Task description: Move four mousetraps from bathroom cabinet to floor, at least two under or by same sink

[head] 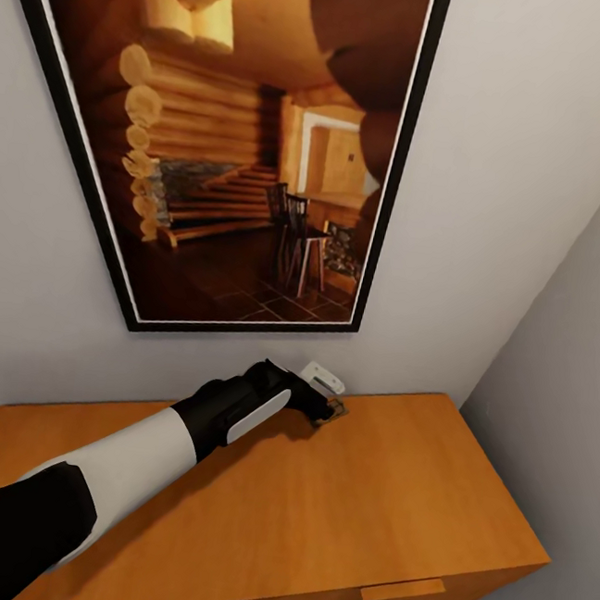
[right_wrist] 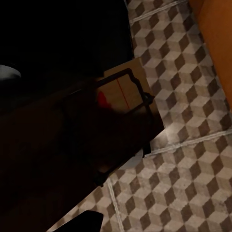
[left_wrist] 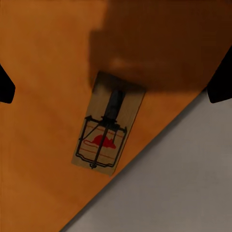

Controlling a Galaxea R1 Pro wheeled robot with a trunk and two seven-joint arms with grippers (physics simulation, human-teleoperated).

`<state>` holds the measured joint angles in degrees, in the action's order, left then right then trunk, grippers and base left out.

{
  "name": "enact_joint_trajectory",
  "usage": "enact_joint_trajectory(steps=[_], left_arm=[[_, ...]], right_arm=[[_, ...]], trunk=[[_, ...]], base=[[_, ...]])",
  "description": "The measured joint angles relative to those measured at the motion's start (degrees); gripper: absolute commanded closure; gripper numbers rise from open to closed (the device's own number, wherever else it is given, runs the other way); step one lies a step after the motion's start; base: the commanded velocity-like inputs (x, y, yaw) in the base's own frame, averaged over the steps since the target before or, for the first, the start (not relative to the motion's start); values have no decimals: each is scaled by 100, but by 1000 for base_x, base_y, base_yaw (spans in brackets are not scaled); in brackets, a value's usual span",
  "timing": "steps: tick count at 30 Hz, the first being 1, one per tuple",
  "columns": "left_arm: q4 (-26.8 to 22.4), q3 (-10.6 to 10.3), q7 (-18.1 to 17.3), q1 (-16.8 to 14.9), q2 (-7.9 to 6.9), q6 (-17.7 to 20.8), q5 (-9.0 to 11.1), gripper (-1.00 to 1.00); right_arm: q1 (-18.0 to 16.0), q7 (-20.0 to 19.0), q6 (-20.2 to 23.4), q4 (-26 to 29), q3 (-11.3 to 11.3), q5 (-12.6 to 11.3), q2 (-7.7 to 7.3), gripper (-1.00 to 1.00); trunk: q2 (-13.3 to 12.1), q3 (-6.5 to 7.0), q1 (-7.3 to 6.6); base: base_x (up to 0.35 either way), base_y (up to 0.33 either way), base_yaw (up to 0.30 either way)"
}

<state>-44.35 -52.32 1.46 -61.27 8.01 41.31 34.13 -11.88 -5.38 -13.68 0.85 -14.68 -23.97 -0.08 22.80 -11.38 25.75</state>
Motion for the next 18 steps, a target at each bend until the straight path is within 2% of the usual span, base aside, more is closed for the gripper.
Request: enact_joint_trajectory(steps=[13,15,18], left_arm=[[-198,-11,-2,0,0,3,-2,-100],[-299,-61,-3,0,-3,6,-6,-100],[-486,-248,-3,0,-13,16,-17,-100]], right_arm=[[1,-3,-6,3,0,-1,4,100],[2,-4,-6,3,0,-1,6,100],[1,0,-5,4,0,0,6,100]], trunk=[[0,-77,0],[1,-86,0],[1,-93,0]], base=[[0,0,0],[0,0,0],[0,0,0]])
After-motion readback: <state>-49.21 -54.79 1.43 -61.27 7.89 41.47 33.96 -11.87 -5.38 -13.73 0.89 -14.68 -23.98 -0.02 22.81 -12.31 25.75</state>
